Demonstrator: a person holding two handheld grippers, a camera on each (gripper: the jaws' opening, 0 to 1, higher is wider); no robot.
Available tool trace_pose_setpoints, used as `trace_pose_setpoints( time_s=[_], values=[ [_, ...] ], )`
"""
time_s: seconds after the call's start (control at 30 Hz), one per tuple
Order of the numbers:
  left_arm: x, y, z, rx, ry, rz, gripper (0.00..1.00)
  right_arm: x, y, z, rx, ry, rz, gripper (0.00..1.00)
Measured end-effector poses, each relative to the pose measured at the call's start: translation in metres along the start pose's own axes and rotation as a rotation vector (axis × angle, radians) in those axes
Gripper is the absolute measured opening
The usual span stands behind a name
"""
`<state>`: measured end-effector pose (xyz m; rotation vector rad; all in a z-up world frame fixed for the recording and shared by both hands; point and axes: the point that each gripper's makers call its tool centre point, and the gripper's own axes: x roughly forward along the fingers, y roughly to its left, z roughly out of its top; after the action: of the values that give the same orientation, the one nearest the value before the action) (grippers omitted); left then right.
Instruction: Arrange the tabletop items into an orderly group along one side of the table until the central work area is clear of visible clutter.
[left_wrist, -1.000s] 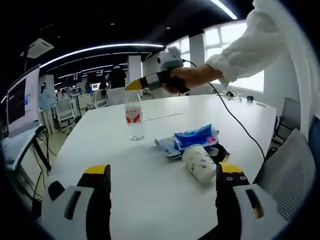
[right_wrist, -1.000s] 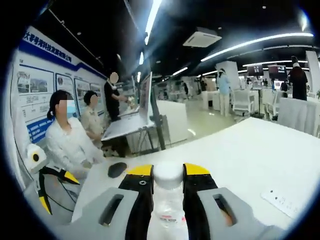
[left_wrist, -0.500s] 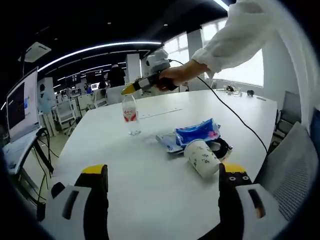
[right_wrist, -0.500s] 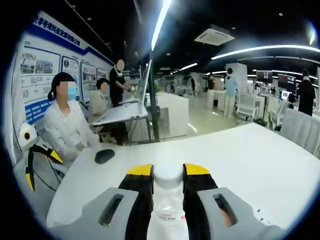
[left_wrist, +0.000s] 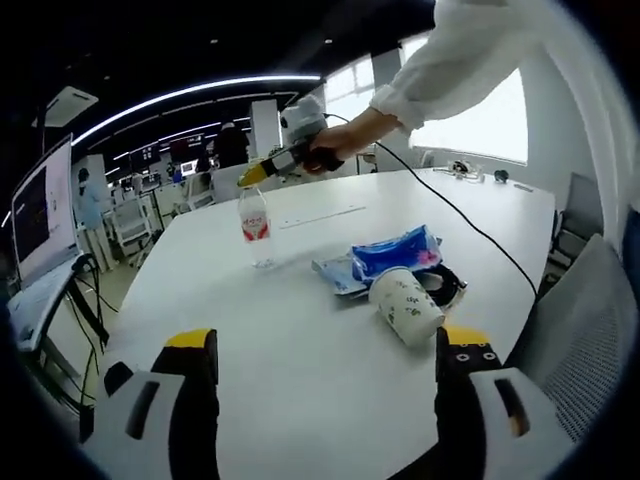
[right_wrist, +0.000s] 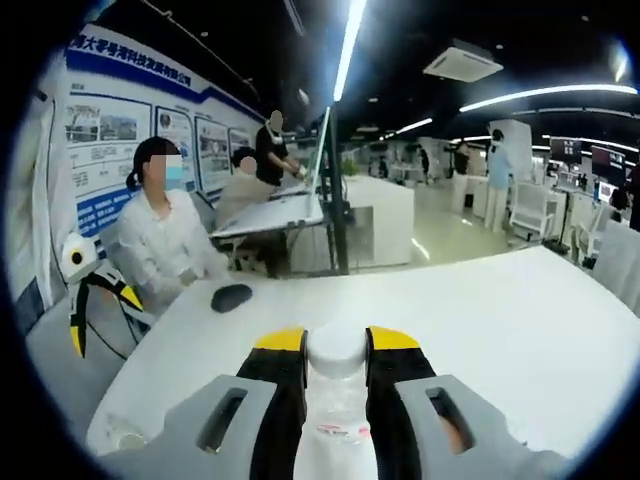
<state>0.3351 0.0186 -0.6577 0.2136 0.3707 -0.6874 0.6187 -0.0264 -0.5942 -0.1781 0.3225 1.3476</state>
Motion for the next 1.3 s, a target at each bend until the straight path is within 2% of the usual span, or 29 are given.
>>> trace_pose_setpoints(
  time_s=[0.03, 0.2, 0.43, 0.5, 0.63, 0.67, 0.8, 1.07, 1.3],
  values=[
    [0.000, 0.000, 0.000, 0.000, 0.002, -0.001, 0.92, 0.000, -0.001, 0.002, 0.008, -0.018, 0.000, 0.19],
    [0.000, -0.001, -0.003, 0.002, 0.017, -0.005, 0.90, -0.002, -0.006, 0.001, 0.011, -0.016, 0.019, 0.19],
    [0.000, -0.001, -0.005, 0.006, 0.027, -0.005, 0.89, 0.000, -0.010, 0.003, 0.043, -0.033, -0.023, 0.20],
    [0.000, -0.001, -0.005, 0.009, 0.031, -0.007, 0.89, 0.000, -0.011, 0.008, 0.048, -0.058, -0.038, 0.24],
    [0.000, -0.001, -0.006, 0.010, 0.033, -0.005, 0.88, 0.000, -0.008, 0.009, 0.050, -0.040, -0.052, 0.32],
    [0.000, -0.001, -0.006, 0.010, 0.034, -0.005, 0.88, -0.001, -0.008, 0.009, 0.050, -0.043, -0.062, 0.36],
    [0.000, 0.000, -0.006, 0.010, 0.034, -0.003, 0.87, -0.005, -0.005, 0.011, 0.054, -0.049, -0.081, 0.42],
    [0.000, -0.001, -0.006, 0.010, 0.041, -0.003, 0.87, -0.020, 0.016, 0.004, 0.090, -0.048, -0.139, 0.60],
    [0.000, -0.003, -0.003, 0.010, 0.030, -0.006, 0.87, -0.041, 0.043, -0.017, 0.148, -0.006, -0.166, 0.65]
  ],
)
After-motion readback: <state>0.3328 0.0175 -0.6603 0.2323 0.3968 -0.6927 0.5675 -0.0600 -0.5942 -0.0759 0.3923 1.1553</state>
